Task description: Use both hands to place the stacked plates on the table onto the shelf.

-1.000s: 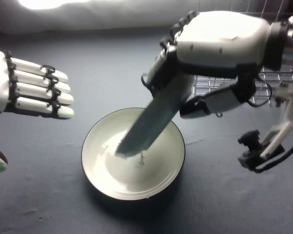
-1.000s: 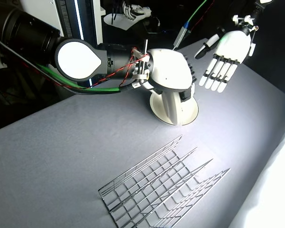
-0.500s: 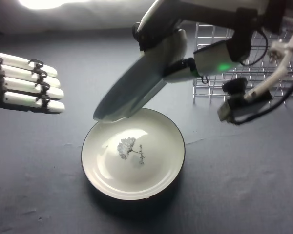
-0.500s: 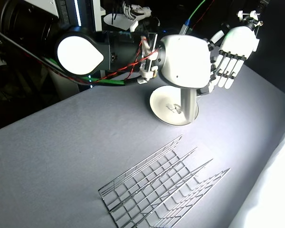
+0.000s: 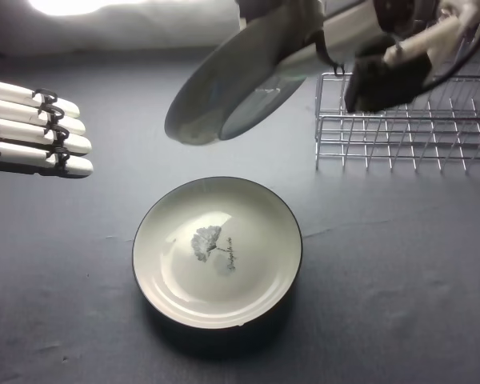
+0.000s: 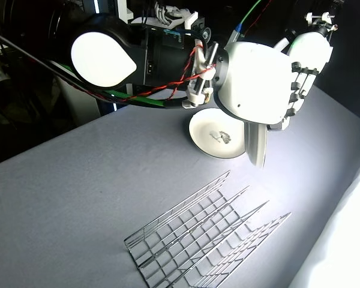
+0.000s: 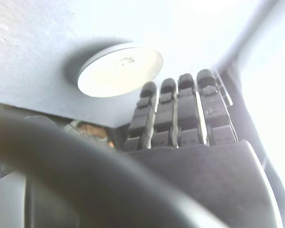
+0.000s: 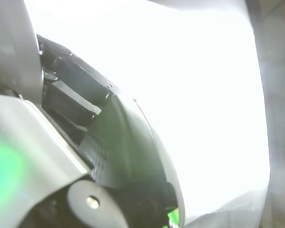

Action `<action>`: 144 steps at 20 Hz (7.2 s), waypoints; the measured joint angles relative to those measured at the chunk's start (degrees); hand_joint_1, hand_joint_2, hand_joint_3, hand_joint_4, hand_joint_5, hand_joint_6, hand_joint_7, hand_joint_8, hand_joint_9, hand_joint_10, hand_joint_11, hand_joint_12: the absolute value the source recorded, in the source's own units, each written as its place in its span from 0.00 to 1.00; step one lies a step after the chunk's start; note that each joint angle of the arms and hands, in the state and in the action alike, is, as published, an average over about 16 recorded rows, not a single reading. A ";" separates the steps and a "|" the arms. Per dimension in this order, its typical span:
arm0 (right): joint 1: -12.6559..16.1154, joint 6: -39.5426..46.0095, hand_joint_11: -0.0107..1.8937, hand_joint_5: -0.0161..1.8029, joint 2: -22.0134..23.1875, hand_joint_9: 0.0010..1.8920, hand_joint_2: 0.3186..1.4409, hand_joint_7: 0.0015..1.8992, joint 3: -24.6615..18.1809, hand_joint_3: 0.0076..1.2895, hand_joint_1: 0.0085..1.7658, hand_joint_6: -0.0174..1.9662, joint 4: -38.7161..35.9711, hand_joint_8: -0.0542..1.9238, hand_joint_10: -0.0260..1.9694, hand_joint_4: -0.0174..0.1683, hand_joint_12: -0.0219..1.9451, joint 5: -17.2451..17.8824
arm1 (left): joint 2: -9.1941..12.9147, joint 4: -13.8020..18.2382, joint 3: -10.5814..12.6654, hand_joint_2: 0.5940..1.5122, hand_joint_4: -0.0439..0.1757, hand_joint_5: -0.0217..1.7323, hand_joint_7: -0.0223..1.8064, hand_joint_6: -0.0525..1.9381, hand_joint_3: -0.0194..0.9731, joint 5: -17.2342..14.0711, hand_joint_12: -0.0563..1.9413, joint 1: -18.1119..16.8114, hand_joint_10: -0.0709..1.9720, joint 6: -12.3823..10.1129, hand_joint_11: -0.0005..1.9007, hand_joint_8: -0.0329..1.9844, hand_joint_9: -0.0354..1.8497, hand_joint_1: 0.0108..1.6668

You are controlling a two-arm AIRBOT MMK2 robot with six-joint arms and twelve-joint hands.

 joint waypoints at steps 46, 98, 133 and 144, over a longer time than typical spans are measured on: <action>3.42 3.13 0.45 0.54 6.64 0.52 0.63 0.54 5.29 0.00 0.78 0.48 -2.57 0.47 0.54 0.07 0.58 -11.34 | -0.07 1.22 1.27 0.56 0.20 0.03 0.02 0.03 0.04 -0.78 0.03 -0.20 0.04 -0.01 0.01 0.02 0.03 0.00; -9.90 -0.87 0.01 0.15 12.92 0.14 0.65 0.14 4.98 0.00 0.54 0.02 -54.18 0.04 0.02 0.12 0.46 32.08 | -6.88 0.16 -3.60 0.55 0.20 0.02 0.02 0.03 0.04 1.34 0.03 3.70 0.04 3.01 0.01 0.02 0.03 0.00; -15.48 -3.12 0.01 0.09 13.60 0.06 0.64 0.04 0.23 0.00 0.51 0.02 -57.75 0.04 0.02 0.12 0.29 34.49 | -13.78 -2.67 0.86 0.51 0.19 0.03 0.03 0.03 0.04 6.83 0.02 12.01 0.03 7.62 0.01 0.02 0.03 0.00; -18.06 -3.99 0.01 0.09 9.90 0.06 0.64 0.05 0.23 0.00 0.51 0.02 -56.12 0.04 0.02 0.12 0.28 31.51 | -14.16 -6.09 1.12 0.52 0.15 0.02 0.03 0.01 0.04 7.83 0.02 16.56 0.03 7.58 0.02 0.02 0.03 0.00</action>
